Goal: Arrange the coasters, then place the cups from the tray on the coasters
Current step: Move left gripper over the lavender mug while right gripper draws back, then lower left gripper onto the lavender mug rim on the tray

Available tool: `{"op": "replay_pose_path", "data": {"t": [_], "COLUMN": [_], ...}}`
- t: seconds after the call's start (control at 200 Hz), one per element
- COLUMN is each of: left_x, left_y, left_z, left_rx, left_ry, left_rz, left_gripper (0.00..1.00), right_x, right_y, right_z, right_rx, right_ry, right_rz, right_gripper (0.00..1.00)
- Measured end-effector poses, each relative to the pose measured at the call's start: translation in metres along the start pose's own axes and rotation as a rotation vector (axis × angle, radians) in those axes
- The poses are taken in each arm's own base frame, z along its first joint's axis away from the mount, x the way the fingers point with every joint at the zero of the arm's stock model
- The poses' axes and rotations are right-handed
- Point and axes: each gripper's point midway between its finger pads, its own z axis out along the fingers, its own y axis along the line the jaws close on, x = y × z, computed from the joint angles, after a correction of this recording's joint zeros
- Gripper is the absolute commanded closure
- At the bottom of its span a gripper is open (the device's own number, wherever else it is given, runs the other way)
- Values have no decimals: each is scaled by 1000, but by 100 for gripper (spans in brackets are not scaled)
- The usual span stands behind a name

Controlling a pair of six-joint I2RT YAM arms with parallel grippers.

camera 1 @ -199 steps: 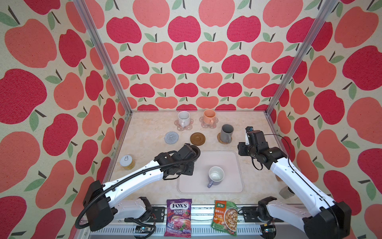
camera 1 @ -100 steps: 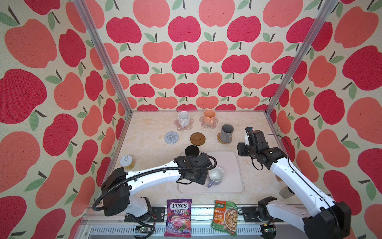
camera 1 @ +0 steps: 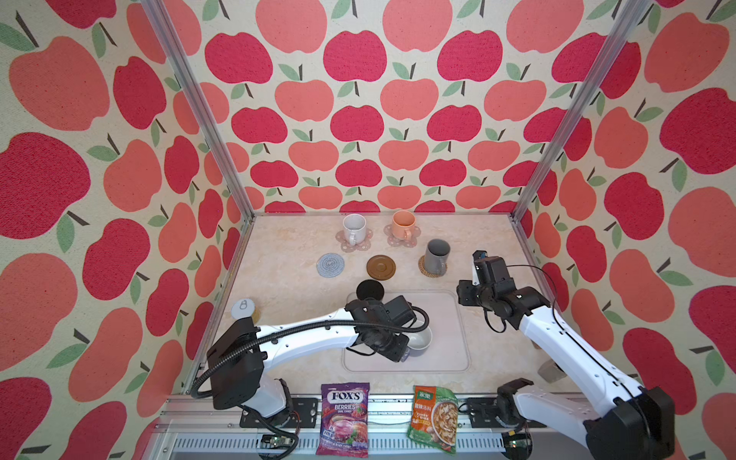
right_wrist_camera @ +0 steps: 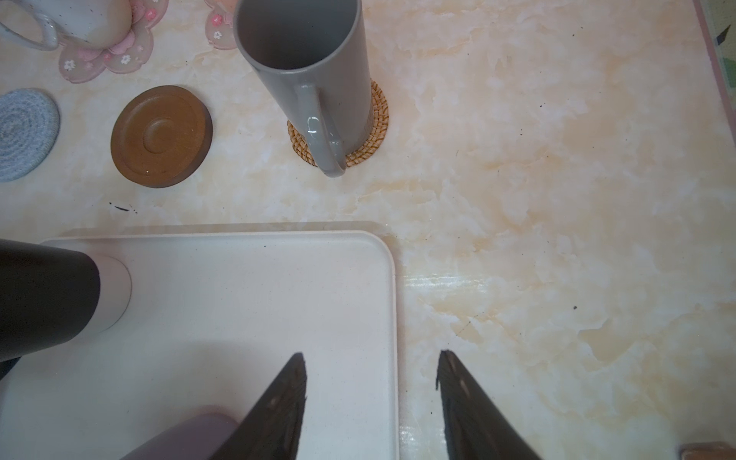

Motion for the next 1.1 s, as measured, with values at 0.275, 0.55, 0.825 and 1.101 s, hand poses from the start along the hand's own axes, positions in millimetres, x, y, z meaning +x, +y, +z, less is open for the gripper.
{"op": "replay_pose_path", "data": {"t": [0.275, 0.55, 0.825, 1.101], "left_x": [-3, -19, -13, -7], "left_y": [-3, -14, -11, -5], "left_z": [14, 15, 23, 27], "left_rx": [29, 39, 20, -14], "left_ry": [43, 46, 113, 159], "left_rz": [12, 40, 28, 1], "left_gripper": [65, 64, 63, 64], "right_x": [-1, 1, 5, 7], "right_y": [-3, -3, -4, -4], "right_z": [-10, -6, -4, -2], "right_rx": [4, 5, 8, 10], "right_ry": [-23, -7, 1, 9], "right_rz": [2, 0, 1, 1], "right_gripper": [42, 42, 42, 42]}}
